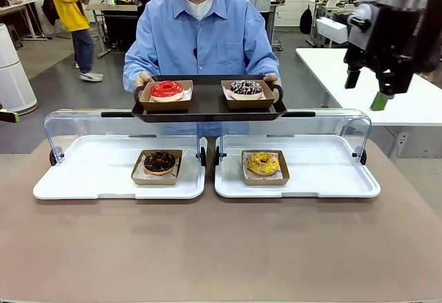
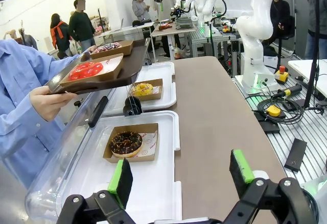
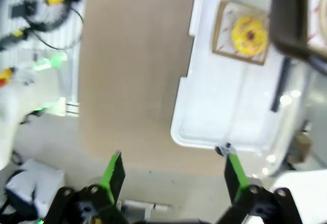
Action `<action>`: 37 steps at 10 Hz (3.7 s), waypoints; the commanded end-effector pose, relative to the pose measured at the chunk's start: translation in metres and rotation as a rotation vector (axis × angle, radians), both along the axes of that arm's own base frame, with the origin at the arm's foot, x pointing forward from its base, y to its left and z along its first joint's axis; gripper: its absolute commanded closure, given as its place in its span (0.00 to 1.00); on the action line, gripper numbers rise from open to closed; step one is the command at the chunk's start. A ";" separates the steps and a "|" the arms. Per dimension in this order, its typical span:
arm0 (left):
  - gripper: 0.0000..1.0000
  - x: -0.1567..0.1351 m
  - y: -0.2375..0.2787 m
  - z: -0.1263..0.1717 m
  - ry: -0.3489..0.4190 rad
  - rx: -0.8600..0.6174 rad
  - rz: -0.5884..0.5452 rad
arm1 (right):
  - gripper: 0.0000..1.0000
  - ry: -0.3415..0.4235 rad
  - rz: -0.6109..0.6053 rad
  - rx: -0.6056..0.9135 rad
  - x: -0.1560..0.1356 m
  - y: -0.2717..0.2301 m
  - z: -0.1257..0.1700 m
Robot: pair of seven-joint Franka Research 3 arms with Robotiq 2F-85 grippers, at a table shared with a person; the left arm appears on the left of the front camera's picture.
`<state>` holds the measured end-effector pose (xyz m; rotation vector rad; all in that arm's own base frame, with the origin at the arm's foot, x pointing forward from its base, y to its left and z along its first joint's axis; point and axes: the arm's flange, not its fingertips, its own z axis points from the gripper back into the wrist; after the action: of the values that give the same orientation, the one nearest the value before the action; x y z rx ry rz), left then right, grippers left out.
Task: Provide the desired donut to the person.
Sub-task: Place the picked Paper togo box onto the Handle tray extended by the person.
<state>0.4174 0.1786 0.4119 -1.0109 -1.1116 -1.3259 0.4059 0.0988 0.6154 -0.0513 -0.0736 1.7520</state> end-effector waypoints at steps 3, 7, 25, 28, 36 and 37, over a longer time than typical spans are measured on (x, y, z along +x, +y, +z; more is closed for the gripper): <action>0.00 0.001 -0.001 0.003 0.004 -0.006 0.021 | 0.00 -0.034 -0.009 0.048 0.011 -0.033 -0.038; 0.00 0.001 -0.001 0.003 0.004 -0.006 0.021 | 0.00 -0.053 -0.053 0.060 0.029 -0.049 -0.056; 0.00 0.001 -0.001 0.003 0.004 -0.006 0.021 | 0.00 0.004 -0.104 1.159 0.029 -0.205 -0.106; 0.00 0.001 -0.001 0.003 0.004 -0.006 0.021 | 0.00 -0.030 -0.039 1.250 0.015 -0.219 -0.129; 0.00 0.001 -0.001 0.003 0.004 -0.006 0.021 | 0.00 0.041 -0.192 1.276 0.010 -0.225 -0.150; 0.00 0.001 -0.001 0.003 0.004 -0.006 0.021 | 0.00 0.049 -0.208 1.272 0.010 -0.225 -0.150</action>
<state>0.4176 0.1782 0.4118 -1.0117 -1.1116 -1.3262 0.4150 -0.1315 0.4644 0.8733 -1.0687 1.2875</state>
